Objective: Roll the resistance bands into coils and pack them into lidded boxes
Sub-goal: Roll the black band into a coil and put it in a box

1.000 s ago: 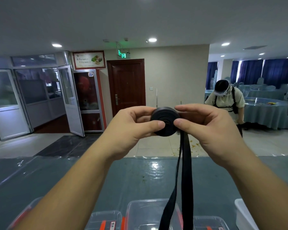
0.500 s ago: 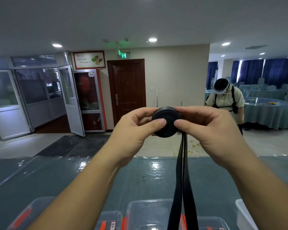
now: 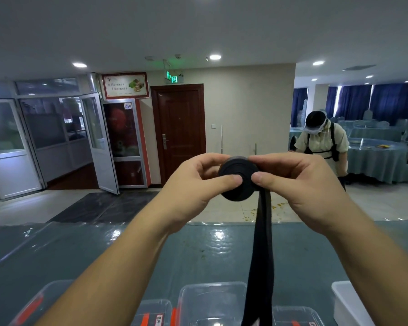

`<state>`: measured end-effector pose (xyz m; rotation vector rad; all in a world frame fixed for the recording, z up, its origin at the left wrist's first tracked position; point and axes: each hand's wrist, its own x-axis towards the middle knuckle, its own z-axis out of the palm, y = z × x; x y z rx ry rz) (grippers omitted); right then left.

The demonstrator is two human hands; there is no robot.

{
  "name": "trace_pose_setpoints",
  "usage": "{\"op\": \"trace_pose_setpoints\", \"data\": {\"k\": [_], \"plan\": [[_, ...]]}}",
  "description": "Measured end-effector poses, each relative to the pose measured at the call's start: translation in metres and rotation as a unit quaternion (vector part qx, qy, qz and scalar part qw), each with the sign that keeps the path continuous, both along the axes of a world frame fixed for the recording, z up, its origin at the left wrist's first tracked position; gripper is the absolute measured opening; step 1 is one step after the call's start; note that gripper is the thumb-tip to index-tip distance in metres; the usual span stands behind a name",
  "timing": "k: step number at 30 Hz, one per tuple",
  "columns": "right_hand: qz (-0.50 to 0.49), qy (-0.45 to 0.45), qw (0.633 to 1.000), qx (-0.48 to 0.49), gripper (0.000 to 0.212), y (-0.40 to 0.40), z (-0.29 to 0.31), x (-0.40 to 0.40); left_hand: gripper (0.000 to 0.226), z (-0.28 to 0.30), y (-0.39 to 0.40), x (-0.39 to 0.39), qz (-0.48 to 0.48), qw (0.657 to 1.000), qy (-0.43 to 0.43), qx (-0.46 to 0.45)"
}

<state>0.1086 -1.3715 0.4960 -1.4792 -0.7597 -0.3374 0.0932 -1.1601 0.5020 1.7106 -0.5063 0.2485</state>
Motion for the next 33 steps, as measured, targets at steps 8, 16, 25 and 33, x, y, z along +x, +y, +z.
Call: {"op": "trace_pose_setpoints", "data": {"k": [8,16,25,33], "plan": [[-0.045,-0.020,0.998,0.050,0.026,0.006,-0.002,-0.002,0.028,-0.009,-0.008,0.002,0.011,0.998,-0.005,-0.068],[-0.032,-0.029,0.998,0.048,0.028,0.008,-0.001,-0.004,0.038,0.007,0.001,-0.003,-0.022,0.997,-0.010,-0.075],[-0.038,-0.027,0.999,0.015,0.028,0.008,-0.004,-0.004,0.030,0.002,0.005,-0.001,-0.012,0.997,0.004,-0.077],[-0.034,-0.016,0.999,0.011,0.030,0.005,0.004,-0.003,0.027,0.000,-0.001,0.000,0.010,0.995,0.001,-0.097]]}}
